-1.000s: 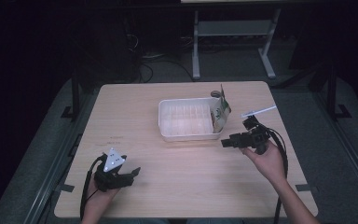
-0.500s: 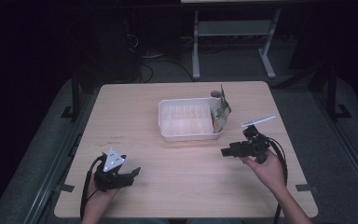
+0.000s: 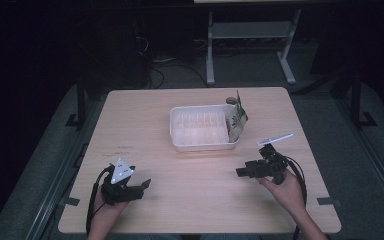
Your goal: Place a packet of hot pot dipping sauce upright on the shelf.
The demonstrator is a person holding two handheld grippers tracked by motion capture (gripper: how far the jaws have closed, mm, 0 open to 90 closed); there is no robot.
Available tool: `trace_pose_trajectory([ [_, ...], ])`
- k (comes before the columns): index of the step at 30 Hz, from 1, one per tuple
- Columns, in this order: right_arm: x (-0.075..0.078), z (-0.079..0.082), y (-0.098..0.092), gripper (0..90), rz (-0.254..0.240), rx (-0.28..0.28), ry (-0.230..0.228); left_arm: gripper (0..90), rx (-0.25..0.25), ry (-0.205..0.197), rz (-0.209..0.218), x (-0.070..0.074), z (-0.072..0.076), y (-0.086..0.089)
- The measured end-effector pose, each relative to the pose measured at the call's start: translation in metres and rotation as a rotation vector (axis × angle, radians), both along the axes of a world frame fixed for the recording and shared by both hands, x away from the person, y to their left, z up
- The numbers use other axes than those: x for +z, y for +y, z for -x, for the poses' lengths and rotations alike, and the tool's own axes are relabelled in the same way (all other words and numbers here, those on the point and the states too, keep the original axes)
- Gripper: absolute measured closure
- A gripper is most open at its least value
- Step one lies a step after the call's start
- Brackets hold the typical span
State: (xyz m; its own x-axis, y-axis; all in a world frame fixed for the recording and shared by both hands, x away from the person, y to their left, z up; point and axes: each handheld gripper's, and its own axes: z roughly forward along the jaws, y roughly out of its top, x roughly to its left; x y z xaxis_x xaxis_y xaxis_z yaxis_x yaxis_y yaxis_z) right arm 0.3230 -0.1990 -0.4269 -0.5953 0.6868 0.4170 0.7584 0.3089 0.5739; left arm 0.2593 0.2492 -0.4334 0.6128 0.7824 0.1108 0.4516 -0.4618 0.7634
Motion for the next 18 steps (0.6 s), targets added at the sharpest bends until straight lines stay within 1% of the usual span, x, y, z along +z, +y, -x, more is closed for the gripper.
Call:
trace_pose_trajectory([
  [3,-0.005,0.004,0.001,39.6,0.009,0.006,-0.001,28.0,0.0,-0.002,0.001,0.0,0.0,0.0],
  [5,-0.007,0.006,0.001,39.3,0.024,0.008,-0.005,27.9,-0.001,-0.004,0.001,0.001,0.0,0.0],
  [11,-0.015,0.015,0.002,38.7,0.035,0.017,-0.011,27.1,-0.003,-0.001,0.0,0.002,-0.001,0.0],
  [14,-0.018,0.017,0.008,38.3,0.036,0.031,-0.011,26.7,-0.002,0.002,0.002,0.001,-0.001,0.0],
  [18,-0.021,0.02,0.018,38.1,0.052,0.07,-0.017,26.3,-0.001,0.005,0.003,0.001,-0.002,0.001],
])
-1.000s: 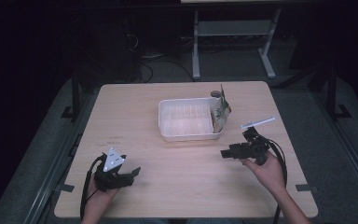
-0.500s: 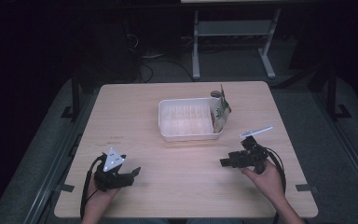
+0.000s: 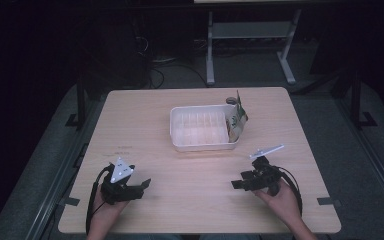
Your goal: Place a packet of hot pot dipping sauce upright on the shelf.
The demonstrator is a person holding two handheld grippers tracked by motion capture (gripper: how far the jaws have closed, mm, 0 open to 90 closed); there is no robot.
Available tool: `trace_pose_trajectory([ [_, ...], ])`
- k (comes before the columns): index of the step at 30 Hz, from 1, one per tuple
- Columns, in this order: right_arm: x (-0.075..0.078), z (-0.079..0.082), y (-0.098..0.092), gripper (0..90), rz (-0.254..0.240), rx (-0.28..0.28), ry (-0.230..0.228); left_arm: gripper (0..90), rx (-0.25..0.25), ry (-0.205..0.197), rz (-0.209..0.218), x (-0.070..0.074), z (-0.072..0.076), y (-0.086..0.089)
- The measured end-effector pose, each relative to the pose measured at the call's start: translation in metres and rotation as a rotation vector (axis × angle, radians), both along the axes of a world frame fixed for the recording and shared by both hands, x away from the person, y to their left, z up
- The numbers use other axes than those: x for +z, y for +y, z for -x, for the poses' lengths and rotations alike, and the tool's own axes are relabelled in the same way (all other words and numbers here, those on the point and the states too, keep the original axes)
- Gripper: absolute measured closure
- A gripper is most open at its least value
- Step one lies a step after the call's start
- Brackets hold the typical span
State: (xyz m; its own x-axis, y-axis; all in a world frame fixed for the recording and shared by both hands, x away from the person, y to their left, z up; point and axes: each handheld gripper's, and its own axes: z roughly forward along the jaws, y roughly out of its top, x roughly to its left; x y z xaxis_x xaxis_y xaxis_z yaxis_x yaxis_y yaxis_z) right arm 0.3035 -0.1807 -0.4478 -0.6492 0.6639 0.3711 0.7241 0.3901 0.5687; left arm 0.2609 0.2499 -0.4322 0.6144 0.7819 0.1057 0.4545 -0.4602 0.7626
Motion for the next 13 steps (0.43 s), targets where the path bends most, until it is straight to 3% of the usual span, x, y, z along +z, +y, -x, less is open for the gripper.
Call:
trace_pose_trajectory([
  [13,0.0017,0.0033,0.0069,36.7,-0.017,0.042,-0.033,25.9,0.001,0.003,0.004,-0.0008,-0.0014,0.0],
])
